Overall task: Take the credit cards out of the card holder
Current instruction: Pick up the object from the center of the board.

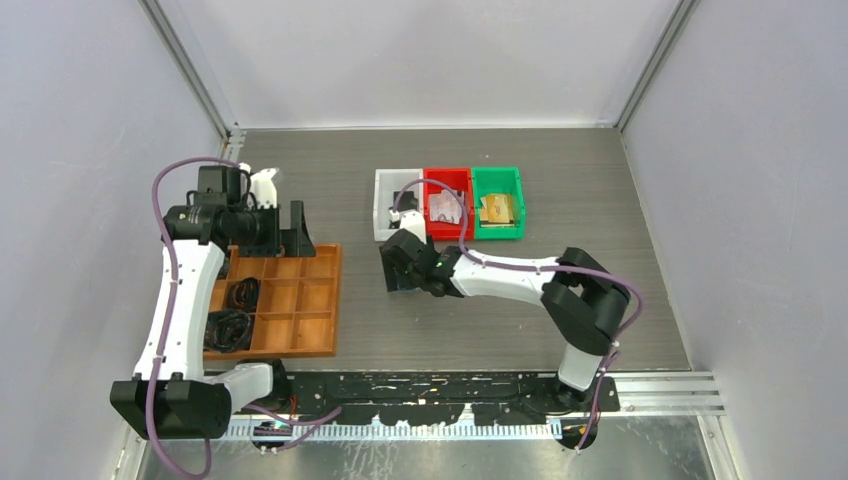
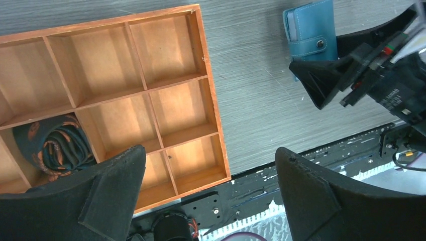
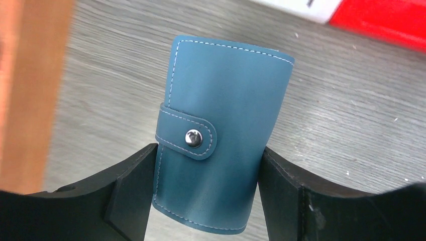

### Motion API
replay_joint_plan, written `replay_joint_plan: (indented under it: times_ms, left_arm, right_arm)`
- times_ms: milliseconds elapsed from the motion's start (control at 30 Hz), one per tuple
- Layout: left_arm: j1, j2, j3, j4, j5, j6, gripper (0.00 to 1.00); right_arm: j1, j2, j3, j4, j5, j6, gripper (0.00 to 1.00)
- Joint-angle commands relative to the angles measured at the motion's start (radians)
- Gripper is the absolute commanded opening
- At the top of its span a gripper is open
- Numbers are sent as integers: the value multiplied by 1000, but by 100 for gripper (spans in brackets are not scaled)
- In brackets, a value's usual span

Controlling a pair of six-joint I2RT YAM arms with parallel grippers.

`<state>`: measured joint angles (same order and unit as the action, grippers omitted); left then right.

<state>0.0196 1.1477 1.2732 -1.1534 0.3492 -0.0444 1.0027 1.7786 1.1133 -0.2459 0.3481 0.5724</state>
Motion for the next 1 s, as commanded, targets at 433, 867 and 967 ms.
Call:
replay_joint_plan:
  times_ms: [433,867,967]
  left_arm:
    - [-5,-87,-8,98,324,-219,100]
    - [-5,-126,-49,187,429,-354,86]
    - [-5,-125,-36,173,436,-347,83]
  right_arm:
    - [116,-286,84,336,-80,-82,70]
    - [181,-293,174,369,-111,-82,71]
    - [186,-295,190,372,-116,-77,71]
